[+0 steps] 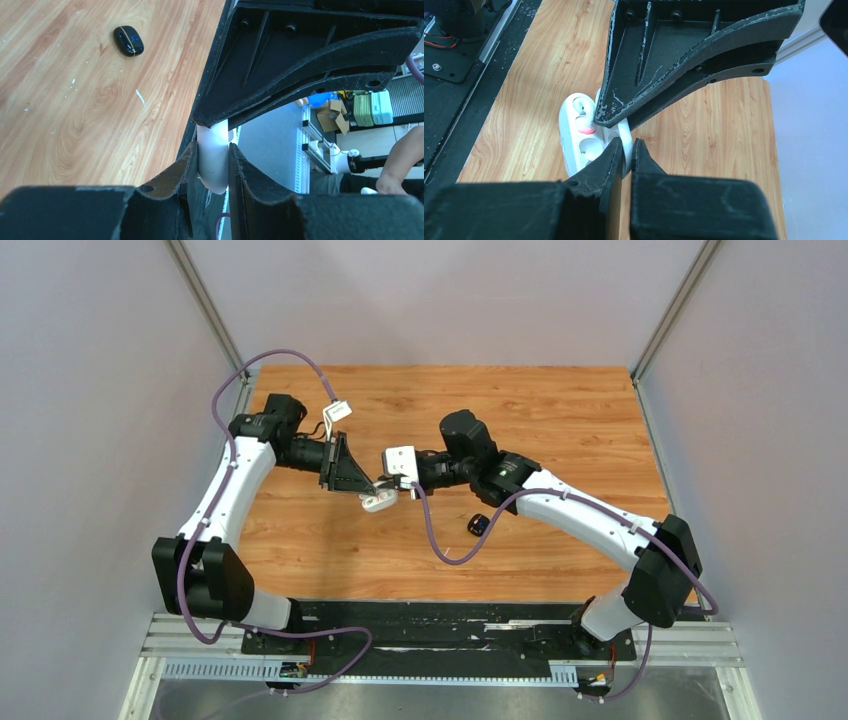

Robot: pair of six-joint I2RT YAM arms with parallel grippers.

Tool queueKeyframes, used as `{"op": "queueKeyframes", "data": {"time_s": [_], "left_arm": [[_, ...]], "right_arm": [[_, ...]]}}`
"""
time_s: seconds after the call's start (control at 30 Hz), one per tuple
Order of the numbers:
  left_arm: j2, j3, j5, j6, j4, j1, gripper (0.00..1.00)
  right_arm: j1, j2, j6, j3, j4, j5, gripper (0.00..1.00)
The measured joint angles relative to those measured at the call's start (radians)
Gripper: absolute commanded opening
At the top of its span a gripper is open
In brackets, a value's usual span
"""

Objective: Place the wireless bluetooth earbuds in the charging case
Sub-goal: Adjust the charging case, then pick up the earbud from the center of the board.

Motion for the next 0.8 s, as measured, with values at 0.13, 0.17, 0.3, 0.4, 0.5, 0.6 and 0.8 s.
{"op": "queueKeyframes", "data": {"time_s": [0.13,0.17,0.3,0.4,0.5,0.6,0.8], "left_arm": [[0.001,0.001,0.000,0.000,0.002,0.000,0.05],[0.001,0.001,0.000,0.000,0.002,0.000,0.05],[0.001,0.004,-0.002,0.000,0.005,0.000,0.00],[0.001,0.019,-0.007,0.001,0.005,-0.002,0.00],[0.001,0.035,-0.018,0.001,0.006,-0.002,0.00],[0.001,0.038,-0.036,0.000,0.010,-0.002,0.00],[0.001,0.038,-0.077,-0.003,0.029,-0.002,0.00]], "right_arm": [[0.000,0.000,0.001,0.000,0.002,0.006,0.11],[0.000,0.000,0.005,0.000,0.002,0.008,0.14],[0.000,-0.005,0.023,0.000,0.007,0.018,0.22],[-0.007,-0.021,0.043,0.000,-0.002,0.026,0.25],[-0.026,-0.053,0.073,0.008,-0.030,0.024,0.30],[-0.058,-0.089,0.109,0.027,-0.066,0.016,0.36],[-0.172,-0.190,0.232,0.030,-0.118,-0.008,0.39]]}}
